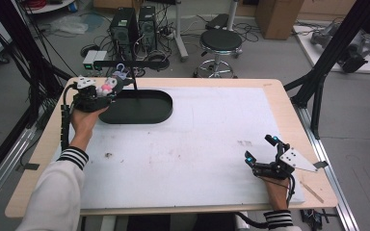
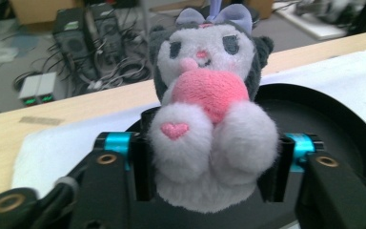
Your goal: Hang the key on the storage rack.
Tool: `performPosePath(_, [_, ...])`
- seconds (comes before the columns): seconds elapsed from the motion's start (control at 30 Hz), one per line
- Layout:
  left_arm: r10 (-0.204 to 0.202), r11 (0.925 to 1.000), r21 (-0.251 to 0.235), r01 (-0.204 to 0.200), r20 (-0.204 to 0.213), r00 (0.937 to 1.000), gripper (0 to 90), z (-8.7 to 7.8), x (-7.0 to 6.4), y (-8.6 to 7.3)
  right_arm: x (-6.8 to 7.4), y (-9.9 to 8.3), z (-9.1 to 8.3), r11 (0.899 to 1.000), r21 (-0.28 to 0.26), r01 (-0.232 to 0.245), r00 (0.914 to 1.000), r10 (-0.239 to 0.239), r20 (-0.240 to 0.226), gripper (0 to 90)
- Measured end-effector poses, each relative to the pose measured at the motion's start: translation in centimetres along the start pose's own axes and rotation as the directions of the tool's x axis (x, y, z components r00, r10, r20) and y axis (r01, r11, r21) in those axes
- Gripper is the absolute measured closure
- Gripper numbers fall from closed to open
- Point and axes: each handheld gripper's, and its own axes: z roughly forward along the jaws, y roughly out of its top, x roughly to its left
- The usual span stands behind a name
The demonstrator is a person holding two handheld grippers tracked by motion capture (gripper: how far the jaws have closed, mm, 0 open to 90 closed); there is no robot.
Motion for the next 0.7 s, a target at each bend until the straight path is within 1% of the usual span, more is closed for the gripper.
performPosePath(0.03, [0.002, 1.0, 0.005, -0.002, -0.004, 1.0, 35.6, 0.0, 0.1, -0.2, 0.0, 0.0, 0.0, 1.0, -0.004, 0.009, 1.0, -0.009, 0.002, 0.4])
performPosePath(0.07, [-0.005, 0.9999, 0.014, 0.005, -0.009, 1.0, 28.1, 0.0, 0.2, -0.3, 0.1, 0.0, 0.0, 1.0, -0.001, 0.003, 1.0, -0.003, 0.003, 0.3])
performPosePath(0.1, [-0.012, 0.9997, 0.022, 0.012, 0.004, 0.9999, 22.1, -0.1, 0.3, -0.4, 0.1, 0.0, 0.0, 1.0, 0.0, 0.012, 0.9999, -0.012, 0.005, 0.4])
performPosePath(0.17, [-0.035, 0.9994, 0.008, 0.034, 0.044, 0.9984, 14.4, -0.5, 0.6, -0.9, 0.2, 0.0, 0.0, 1.0, 0.0, 0.022, 0.9998, -0.022, 0.003, 0.3])
performPosePath(0.2, [-0.038, 0.9991, -0.015, 0.039, 0.066, 0.9971, 13.7, -0.9, 0.7, -1.0, 0.3, 0.0, 0.0, 0.999, 0.0, 0.034, 0.9994, -0.034, 0.005, 0.3])
performPosePath(0.23, [-0.04, 0.9978, -0.049, 0.044, 0.081, 0.9959, 12.6, -1.4, 0.7, -1.2, 0.4, 0.0, 0.0, 0.999, 0.005, 0.037, 0.9993, -0.037, 0.003, 0.3])
performPosePath(0.27, [-0.041, 0.9961, -0.074, 0.049, 0.11, 0.9931, 10.6, -1.9, 0.7, -1.4, 0.5, 0.0, 0.1, 0.999, 0.005, 0.052, 0.9986, -0.052, 0.002, 0.4])
performPosePath(0.3, [-0.033, 0.9953, -0.086, 0.045, 0.129, 0.991, 8.7, -2.4, 0.7, -1.5, 0.5, 0.0, 0.1, 0.998, 0.008, 0.058, 0.9983, -0.058, 0.002, 0.4])
performPosePath(0.33, [-0.023, 0.9924, -0.116, 0.041, 0.15, 0.9885, 6.4, -2.9, 0.7, -1.6, 0.5, 0.0, 0.1, 0.998, 0.01, 0.06, 0.9982, -0.06, 0.002, 0.4])
performPosePath(0.37, [-0.006, 0.9892, -0.143, 0.031, 0.171, 0.9852, 4.4, -3.5, 0.7, -1.8, 0.5, 0.0, 0.1, 0.999, 0.01, 0.052, 0.9987, -0.052, 0.001, 0.4])
performPosePath(0.4, [0.004, 0.9867, -0.16, 0.027, 0.185, 0.9826, 1.6, -4.0, 0.7, -1.9, 0.4, 0.0, 0.1, 0.999, 0.007, 0.049, 0.9988, -0.049, 0.007, 0.3])
performPosePath(0.43, [0.012, 0.9822, -0.186, 0.026, 0.202, 0.9793, 1.7, -4.8, 0.6, -2.1, 0.4, 0.0, 0.1, 0.999, 0.007, 0.041, 0.9991, -0.041, 0.009, 0.4])
performPosePath(0.5, [0.025, 0.9756, -0.218, 0.024, 0.219, 0.9755, 1.7, -5.8, 0.6, -2.6, 0.3, 0.0, 0.1, 0.999, 0.001, 0.043, 0.999, -0.043, 0.009, 0.3])
performPosePath(0.53, [0.024, 0.973, -0.228, 0.032, 0.238, 0.9709, 1.7, -6.5, 0.5, -2.9, 0.3, 0.0, 0.1, 0.999, 0.0, 0.041, 0.9991, -0.041, 0.008, 0.4])
performPosePath(0.57, [0.028, 0.972, -0.233, 0.032, 0.249, 0.968, 1.7, -6.9, 0.5, -3.1, 0.3, 0.0, 0.1, 0.999, 0.001, 0.044, 0.999, -0.044, 0.008, 0.3])
performPosePath(0.6, [0.042, 0.9707, -0.239, 0.02, 0.253, 0.9666, 1.7, -7.6, 0.3, -3.6, 0.3, 0.0, 0.1, 0.999, 0.0, 0.044, 0.999, -0.044, 0.008, 0.4])
performPosePath(0.67, [0.069, 0.9691, -0.247, 0.0, 0.27, 0.9603, 1.7, -8.5, 0.0, -4.4, 0.3, 0.0, 0.1, 1.0, 0.007, 0.03, 0.9995, -0.03, 0.007, 0.3])
performPosePath(0.7, [0.082, 0.966, -0.258, -0.009, 0.275, 0.9579, 1.7, -9.0, -0.2, -4.9, 0.3, 0.0, 0.1, 1.0, 0.005, 0.025, 0.9996, -0.025, 0.008, 0.4])
